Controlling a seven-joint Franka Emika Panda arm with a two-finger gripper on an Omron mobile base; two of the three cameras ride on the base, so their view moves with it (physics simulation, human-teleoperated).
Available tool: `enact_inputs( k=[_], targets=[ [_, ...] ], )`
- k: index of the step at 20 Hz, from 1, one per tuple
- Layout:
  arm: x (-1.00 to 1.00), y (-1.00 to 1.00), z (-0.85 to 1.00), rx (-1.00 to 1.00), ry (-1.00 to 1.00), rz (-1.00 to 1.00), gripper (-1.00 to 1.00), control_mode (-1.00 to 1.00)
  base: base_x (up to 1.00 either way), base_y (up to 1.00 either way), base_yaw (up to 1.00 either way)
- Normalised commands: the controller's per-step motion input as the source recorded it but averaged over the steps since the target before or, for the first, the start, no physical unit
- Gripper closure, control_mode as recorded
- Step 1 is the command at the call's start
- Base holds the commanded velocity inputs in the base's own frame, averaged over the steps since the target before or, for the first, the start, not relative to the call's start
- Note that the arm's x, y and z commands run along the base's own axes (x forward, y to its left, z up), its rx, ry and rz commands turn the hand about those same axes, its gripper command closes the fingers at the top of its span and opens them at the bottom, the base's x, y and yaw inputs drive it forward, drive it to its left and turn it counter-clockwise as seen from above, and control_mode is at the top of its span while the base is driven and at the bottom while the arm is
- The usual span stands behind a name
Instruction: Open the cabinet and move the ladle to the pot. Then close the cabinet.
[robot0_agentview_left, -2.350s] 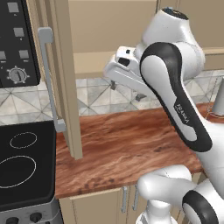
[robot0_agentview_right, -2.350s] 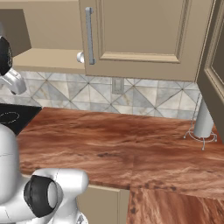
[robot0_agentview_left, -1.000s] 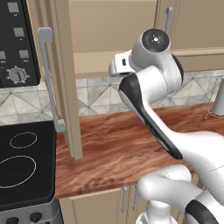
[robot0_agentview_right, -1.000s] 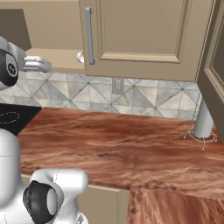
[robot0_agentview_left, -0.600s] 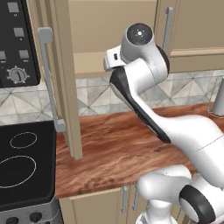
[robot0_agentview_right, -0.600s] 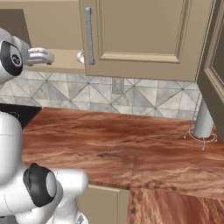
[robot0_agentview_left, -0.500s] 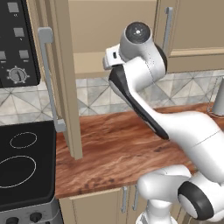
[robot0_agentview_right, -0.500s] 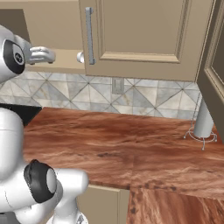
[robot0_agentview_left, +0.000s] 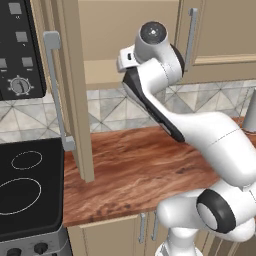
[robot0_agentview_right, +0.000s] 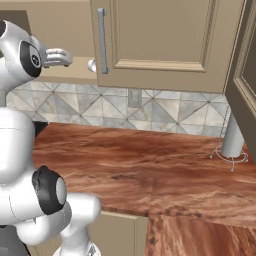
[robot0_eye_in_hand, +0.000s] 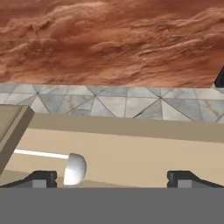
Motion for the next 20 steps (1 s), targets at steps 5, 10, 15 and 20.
enact_inputs(
  k=[5,10,15,20],
  targets=[
    [0.24,-0.15,0.0,0.0,-0.13,0.0,-1.0,-1.0,0.0,0.0,0.0],
    [0.16,-0.23,0.0,0.0,-0.07,0.0,-1.0,-1.0,0.0,0.0,0.0],
    [0.09,-0.23,0.0,0.0,0.0,-0.01,-1.0,-1.0,0.0,0.0,0.0],
    [0.19,-0.04,0.0,0.0,0.0,-0.04,-1.0,-1.0,0.0,0.0,0.0]
  ],
)
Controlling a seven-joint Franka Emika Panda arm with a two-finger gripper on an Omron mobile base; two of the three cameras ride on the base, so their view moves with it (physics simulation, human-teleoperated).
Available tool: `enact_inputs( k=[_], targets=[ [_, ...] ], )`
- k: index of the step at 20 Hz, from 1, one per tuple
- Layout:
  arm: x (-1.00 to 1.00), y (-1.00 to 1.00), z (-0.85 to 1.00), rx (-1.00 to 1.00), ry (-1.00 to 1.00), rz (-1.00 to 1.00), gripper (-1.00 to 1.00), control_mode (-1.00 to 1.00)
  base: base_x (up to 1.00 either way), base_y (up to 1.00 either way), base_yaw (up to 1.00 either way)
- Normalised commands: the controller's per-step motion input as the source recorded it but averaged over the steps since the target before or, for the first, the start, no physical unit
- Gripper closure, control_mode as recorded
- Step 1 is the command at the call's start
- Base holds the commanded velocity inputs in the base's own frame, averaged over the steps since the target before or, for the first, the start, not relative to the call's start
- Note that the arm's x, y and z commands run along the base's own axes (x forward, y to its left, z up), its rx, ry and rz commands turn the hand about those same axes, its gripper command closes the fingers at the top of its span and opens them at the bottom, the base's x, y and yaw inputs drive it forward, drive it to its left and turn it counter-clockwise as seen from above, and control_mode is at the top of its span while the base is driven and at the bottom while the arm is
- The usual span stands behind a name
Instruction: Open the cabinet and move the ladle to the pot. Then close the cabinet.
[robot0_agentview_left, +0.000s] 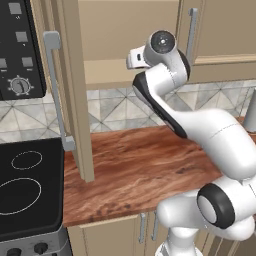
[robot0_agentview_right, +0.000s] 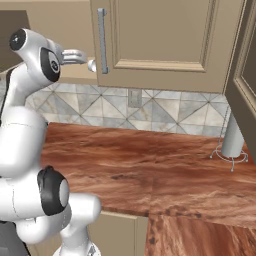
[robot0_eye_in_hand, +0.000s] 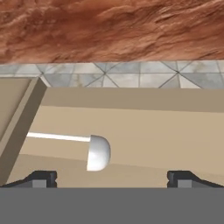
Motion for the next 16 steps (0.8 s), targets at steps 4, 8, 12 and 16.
enact_inputs(
  k=[4,8,12,16],
  targets=[
    [0.25,0.0,0.0,0.0,0.0,-0.08,-1.0,-1.0,0.0,0.0,0.0],
    [0.27,0.0,0.0,-0.02,0.01,-0.07,-1.0,-1.0,0.0,0.0,0.0],
    [0.3,0.0,-0.03,-0.01,0.03,-0.05,-1.0,-1.0,0.0,0.0,0.0],
    [0.28,-0.02,-0.01,0.0,0.05,-0.04,-1.0,-1.0,0.0,0.0,0.0]
  ],
)
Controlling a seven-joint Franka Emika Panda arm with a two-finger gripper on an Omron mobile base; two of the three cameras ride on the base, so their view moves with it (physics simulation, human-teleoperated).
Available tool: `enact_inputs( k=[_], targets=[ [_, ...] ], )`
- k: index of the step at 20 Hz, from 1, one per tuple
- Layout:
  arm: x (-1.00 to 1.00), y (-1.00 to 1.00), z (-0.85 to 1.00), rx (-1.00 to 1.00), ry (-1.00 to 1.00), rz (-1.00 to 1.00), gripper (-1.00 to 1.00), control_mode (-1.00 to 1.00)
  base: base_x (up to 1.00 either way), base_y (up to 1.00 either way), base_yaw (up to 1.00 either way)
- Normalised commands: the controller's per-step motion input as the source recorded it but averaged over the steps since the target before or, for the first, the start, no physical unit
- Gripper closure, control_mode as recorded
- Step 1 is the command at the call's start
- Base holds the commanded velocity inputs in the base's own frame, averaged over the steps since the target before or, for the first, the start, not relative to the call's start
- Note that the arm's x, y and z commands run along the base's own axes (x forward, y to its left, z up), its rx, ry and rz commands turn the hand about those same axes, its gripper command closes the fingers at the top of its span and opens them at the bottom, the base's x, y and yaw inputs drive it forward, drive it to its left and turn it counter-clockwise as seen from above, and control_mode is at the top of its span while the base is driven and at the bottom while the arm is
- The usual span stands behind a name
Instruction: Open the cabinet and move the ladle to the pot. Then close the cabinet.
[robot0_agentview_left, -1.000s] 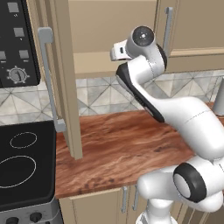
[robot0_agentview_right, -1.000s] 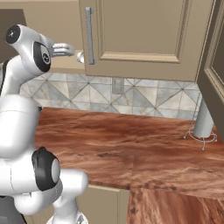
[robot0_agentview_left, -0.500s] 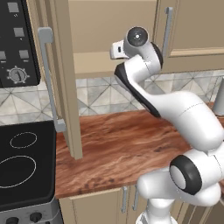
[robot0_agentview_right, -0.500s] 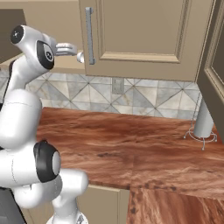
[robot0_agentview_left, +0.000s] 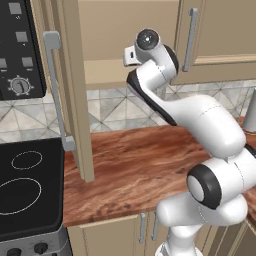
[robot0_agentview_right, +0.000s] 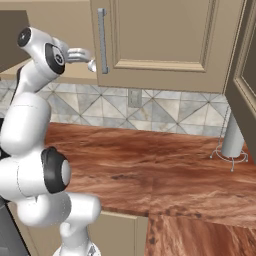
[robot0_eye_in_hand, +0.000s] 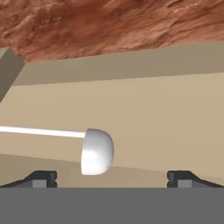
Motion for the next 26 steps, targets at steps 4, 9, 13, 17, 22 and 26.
enact_inputs(
  k=[4,9,13,17,22,26],
  targets=[
    [0.24,-0.06,-0.02,0.0,0.07,-0.03,-1.0,-1.0,0.0,0.0,0.0],
    [0.0,-0.26,-0.1,0.0,0.0,0.0,-1.0,-1.0,0.0,0.0,0.0],
    [0.0,-0.28,-0.13,0.0,0.0,-0.03,-1.0,-1.0,0.0,0.0,0.0],
    [0.02,-0.19,-0.23,0.0,0.0,-0.02,-1.0,-1.0,0.0,0.0,0.0],
    [0.1,-0.08,-0.33,0.0,0.0,-0.01,-1.0,-1.0,0.0,0.0,0.0],
    [0.34,0.0,-0.37,0.0,0.0,0.0,-1.0,-1.0,0.0,0.0,0.0]
  ],
)
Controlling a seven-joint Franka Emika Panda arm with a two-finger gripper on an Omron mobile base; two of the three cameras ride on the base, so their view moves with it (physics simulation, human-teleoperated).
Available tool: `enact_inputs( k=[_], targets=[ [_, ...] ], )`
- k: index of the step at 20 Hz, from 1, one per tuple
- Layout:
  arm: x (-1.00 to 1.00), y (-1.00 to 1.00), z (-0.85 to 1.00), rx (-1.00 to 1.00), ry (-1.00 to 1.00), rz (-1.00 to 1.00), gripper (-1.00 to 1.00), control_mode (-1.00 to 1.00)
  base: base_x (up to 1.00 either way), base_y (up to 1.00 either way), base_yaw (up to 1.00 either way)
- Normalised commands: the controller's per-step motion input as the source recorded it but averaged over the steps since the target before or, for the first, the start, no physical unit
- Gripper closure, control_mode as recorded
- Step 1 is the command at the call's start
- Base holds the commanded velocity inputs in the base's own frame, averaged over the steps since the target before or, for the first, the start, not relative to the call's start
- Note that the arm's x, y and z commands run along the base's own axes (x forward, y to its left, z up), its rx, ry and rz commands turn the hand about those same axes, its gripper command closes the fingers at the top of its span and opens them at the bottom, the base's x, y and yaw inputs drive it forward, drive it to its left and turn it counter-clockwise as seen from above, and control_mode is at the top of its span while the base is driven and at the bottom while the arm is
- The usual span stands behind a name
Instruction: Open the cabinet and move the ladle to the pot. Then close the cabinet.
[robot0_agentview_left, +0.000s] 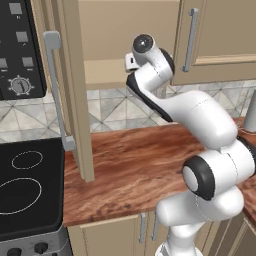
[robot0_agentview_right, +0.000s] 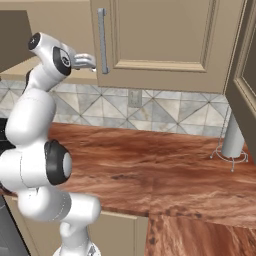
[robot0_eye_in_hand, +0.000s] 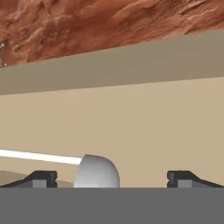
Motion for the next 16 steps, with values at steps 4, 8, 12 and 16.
enact_inputs(
  k=[4,8,12,16],
  targets=[
    [0.31,0.0,-0.24,0.0,0.0,0.0,-1.0,-1.0,0.0,0.0,0.0],
    [0.27,0.0,-0.14,0.0,-0.02,0.0,-1.0,-1.0,0.0,0.0,0.0],
    [0.19,-0.04,-0.15,0.0,-0.02,0.0,-1.0,-1.0,0.0,0.0,0.0],
    [0.17,-0.19,-0.16,0.0,0.0,0.0,-1.0,-1.0,0.0,0.0,0.0]
  ],
)
